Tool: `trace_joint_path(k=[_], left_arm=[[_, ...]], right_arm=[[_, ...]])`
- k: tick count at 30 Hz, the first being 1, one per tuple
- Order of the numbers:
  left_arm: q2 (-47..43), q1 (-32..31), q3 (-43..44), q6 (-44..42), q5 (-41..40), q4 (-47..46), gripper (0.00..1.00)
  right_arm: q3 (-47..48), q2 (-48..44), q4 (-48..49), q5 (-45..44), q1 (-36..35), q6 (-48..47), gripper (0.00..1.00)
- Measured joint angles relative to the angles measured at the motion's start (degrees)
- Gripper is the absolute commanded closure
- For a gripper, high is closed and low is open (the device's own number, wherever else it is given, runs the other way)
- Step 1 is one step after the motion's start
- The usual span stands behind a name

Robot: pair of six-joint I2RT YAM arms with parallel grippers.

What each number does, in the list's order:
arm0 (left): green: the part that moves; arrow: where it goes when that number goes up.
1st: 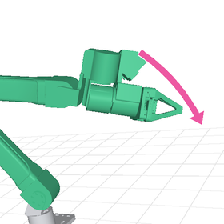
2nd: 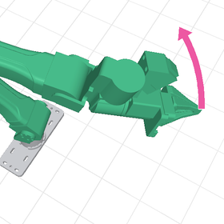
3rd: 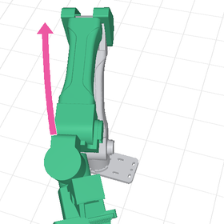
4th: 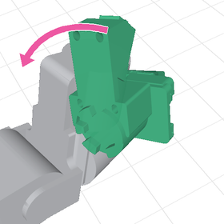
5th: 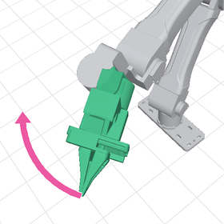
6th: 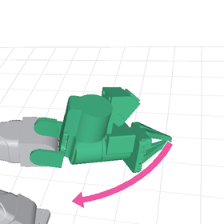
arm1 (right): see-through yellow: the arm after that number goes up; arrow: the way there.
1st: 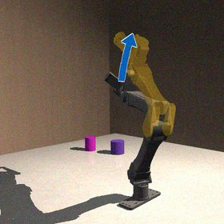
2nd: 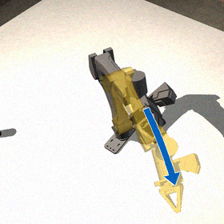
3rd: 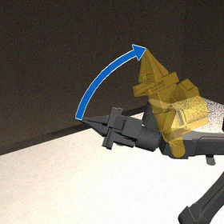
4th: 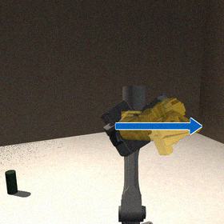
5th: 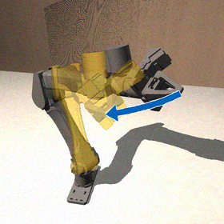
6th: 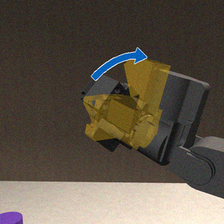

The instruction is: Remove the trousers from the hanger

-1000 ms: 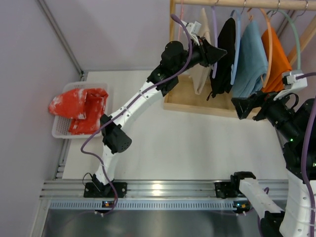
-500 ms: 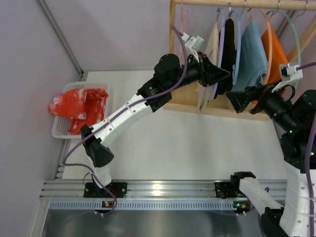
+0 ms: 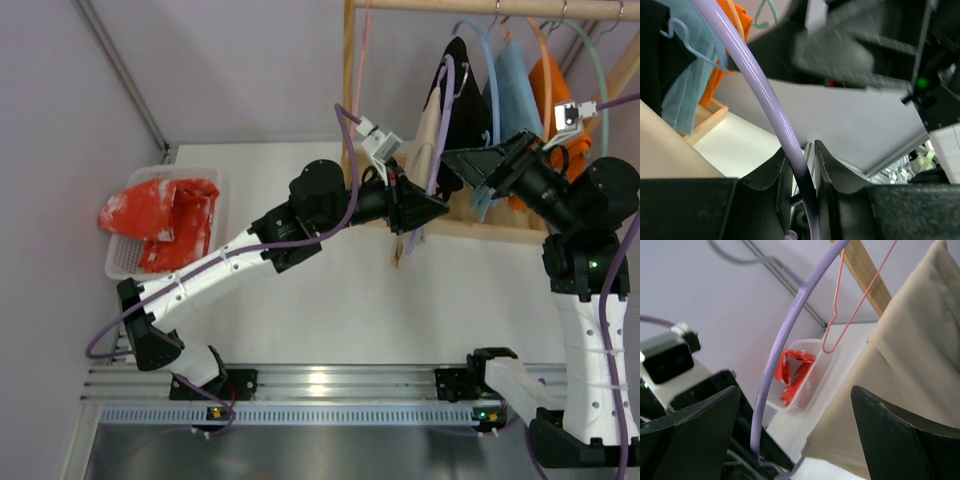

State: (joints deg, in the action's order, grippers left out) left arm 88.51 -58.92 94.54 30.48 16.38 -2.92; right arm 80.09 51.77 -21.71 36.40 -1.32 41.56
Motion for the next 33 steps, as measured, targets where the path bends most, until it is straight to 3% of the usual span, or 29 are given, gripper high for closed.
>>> trace_joint_path(k=[6,15,16,18,20,22,23,33], left_arm=[[-3.9,-3.6,-6.3,-2.8,-1.4,-0.1,1.00],[-5.4,-4.2,-9.6,-5.2,-3.9,-0.2,1.00],[-5.9,-4.3,-10.4,-5.9,-4.4,-0.3,1.00],[-6.9,-4.3,-11.7,-7.9,-5.5,-0.4,0.86],[-7.4,-4.3,-13.1,-10.5,-6.9,-0.4,0.57],[-8.2,-4.3,-14.7,-13.6,-8.2,-0.8,0.17],[-9.5,-4.3,-16.2,-15.0,-9.3,-1.2,0.04],[-34.6,-4.2,-35.3,-31.8,-17.4,-4.9,0.02]], right_arm=[[-1.8,4.7,7.6,1.6,-0.5,10.0,0.13],[-1.8,8.0,12.3,1.4,-7.3,14.0,0.74],[-1.8,8.1,13.0,1.5,-7.7,14.5,0.87],[-2.2,8.2,13.7,1.9,-8.2,17.2,1.00],[-2.4,8.5,14.5,2.5,-9.0,20.8,1.00],[-2.5,9.0,15.7,4.5,-9.4,21.0,1.00],[-2.5,9.4,16.5,5.1,-9.4,21.0,1.00],[-2.5,9.6,16.8,8.5,-9.4,23.3,1.00]])
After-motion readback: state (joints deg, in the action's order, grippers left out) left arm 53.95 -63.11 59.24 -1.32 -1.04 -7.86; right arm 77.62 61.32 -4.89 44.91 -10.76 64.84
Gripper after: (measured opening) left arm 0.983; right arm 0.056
